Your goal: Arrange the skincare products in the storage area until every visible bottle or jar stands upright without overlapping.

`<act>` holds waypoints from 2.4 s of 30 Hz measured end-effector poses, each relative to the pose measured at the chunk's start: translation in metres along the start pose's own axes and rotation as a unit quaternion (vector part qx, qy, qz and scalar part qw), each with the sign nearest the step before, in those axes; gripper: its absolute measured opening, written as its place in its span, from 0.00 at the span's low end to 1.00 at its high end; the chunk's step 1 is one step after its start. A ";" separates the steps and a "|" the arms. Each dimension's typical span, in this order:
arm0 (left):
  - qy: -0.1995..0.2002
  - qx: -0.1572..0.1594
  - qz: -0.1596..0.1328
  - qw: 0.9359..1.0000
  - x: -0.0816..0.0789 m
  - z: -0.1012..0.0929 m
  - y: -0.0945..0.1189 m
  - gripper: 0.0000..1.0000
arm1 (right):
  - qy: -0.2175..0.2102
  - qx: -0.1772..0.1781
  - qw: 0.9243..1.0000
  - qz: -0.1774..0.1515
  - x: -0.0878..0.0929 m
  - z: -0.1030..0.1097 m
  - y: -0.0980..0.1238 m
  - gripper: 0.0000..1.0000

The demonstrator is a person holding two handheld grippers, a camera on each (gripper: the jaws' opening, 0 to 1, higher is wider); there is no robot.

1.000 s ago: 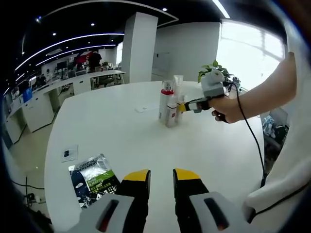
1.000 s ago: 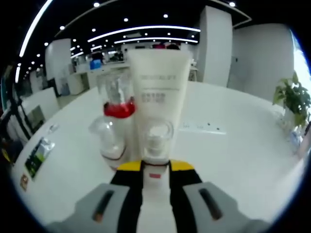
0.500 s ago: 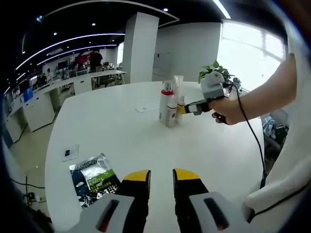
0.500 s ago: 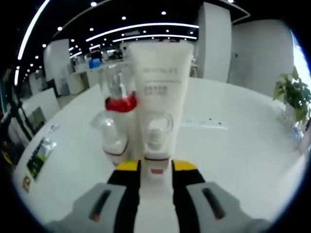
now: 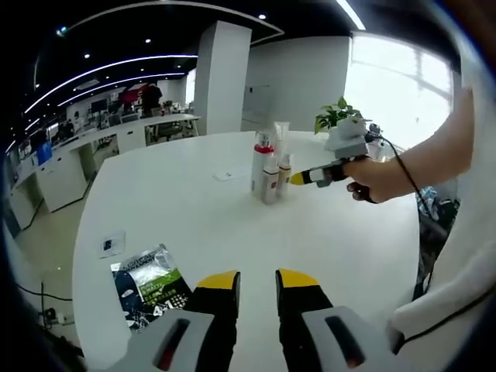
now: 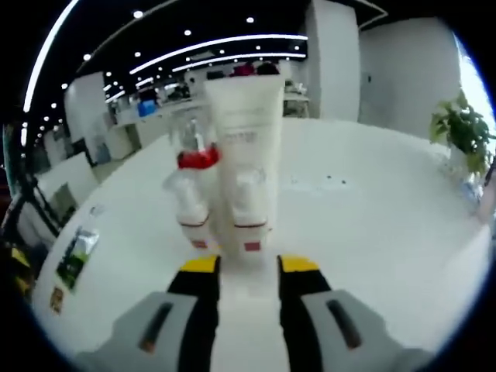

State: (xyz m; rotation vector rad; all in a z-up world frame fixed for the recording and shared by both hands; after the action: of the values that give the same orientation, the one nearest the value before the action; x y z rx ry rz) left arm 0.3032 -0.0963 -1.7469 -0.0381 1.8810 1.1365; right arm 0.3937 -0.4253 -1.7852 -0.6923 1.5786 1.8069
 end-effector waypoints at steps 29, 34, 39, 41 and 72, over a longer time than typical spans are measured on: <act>0.152 -0.078 0.009 0.985 0.025 0.065 0.008 0.50 | 0.049 -0.149 0.985 -0.074 0.051 0.076 0.156 0.41; 0.167 -0.130 0.010 0.977 0.019 0.091 -0.001 0.57 | 0.040 -0.138 0.987 -0.072 0.060 0.062 0.170 0.41; 0.177 -0.173 0.020 0.969 0.016 0.104 -0.014 0.78 | 0.037 -0.127 0.989 -0.068 0.062 0.049 0.176 0.40; 0.185 -0.181 0.021 0.966 0.014 0.106 -0.022 0.85 | 0.036 -0.123 0.990 -0.064 0.063 0.043 0.178 0.39; 0.218 -0.246 0.150 0.933 0.015 0.102 -0.085 1.00 | 0.021 -0.072 0.997 -0.033 0.077 -0.007 0.203 0.37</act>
State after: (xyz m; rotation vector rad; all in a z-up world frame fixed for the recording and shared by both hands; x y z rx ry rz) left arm 0.4014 -0.0667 -1.8327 -0.3155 1.9697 1.9209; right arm 0.1904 -0.4393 -1.7103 -0.8445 1.4448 1.8823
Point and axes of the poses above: the point that each gripper's makers call its tool centre point, and the gripper's own axes: y roughly backward along the fingers, z roughly to its left, x roughly out of its underside, the point moved 9 cm from there along y, roughly backward along the fingers, and after that the axes turned 9 degrees about z, right-handed, at the moved point
